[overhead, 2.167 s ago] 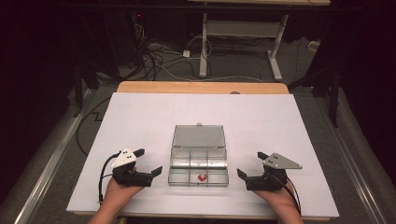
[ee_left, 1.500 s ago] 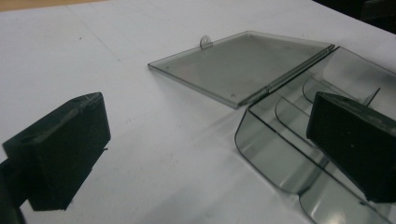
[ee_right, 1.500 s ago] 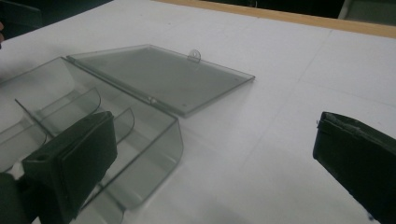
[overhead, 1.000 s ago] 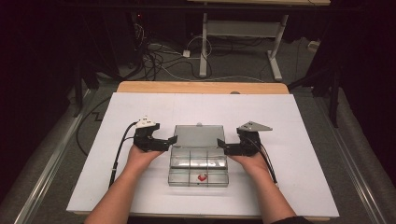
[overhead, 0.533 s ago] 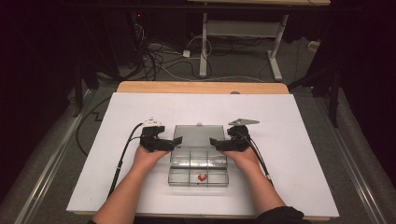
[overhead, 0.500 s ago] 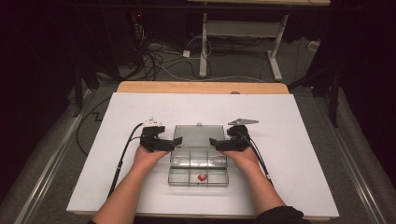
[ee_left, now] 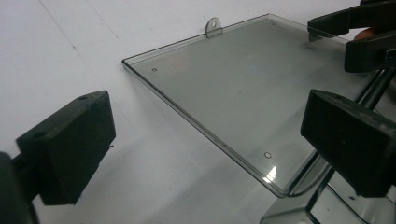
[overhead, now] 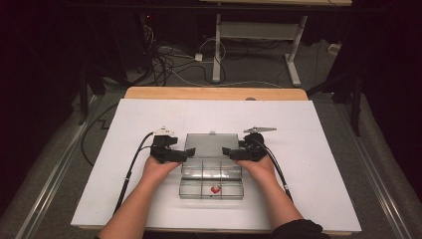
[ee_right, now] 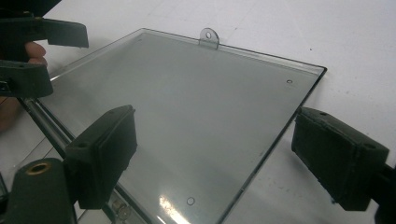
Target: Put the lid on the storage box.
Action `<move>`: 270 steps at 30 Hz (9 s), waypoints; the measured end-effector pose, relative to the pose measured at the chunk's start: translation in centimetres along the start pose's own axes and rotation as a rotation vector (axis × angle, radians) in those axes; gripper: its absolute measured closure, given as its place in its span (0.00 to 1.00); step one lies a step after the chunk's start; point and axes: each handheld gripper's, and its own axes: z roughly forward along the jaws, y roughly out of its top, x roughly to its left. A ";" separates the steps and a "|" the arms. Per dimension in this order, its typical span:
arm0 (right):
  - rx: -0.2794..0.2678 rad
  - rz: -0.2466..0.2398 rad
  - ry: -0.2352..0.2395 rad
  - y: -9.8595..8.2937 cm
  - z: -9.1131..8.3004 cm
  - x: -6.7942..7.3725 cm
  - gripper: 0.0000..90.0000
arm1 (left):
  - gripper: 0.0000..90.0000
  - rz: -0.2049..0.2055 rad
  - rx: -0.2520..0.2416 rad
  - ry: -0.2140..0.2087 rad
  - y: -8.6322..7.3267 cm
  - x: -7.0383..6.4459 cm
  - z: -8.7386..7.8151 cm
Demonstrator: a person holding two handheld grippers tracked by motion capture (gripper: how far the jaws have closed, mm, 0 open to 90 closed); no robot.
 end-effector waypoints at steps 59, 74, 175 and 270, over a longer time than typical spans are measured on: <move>-0.096 -0.040 0.032 -0.3 -2.1 0.5 0.51 | 0.34 0.072 -0.045 -0.065 0.1 -1.2 -0.6; -0.110 -0.094 -0.008 -0.4 -3.0 0.7 0.59 | 0.45 0.098 -0.062 -0.046 0.3 -1.3 -1.4; -0.231 -0.322 -0.029 -5.5 -9.3 6.2 1.00 | 0.91 0.198 -0.121 -0.052 -6.8 -6.3 -9.8; -0.166 -0.251 -0.162 -10.4 -12.0 1.9 0.01 | 0.06 0.097 -0.036 0.153 -9.6 -1.4 -11.5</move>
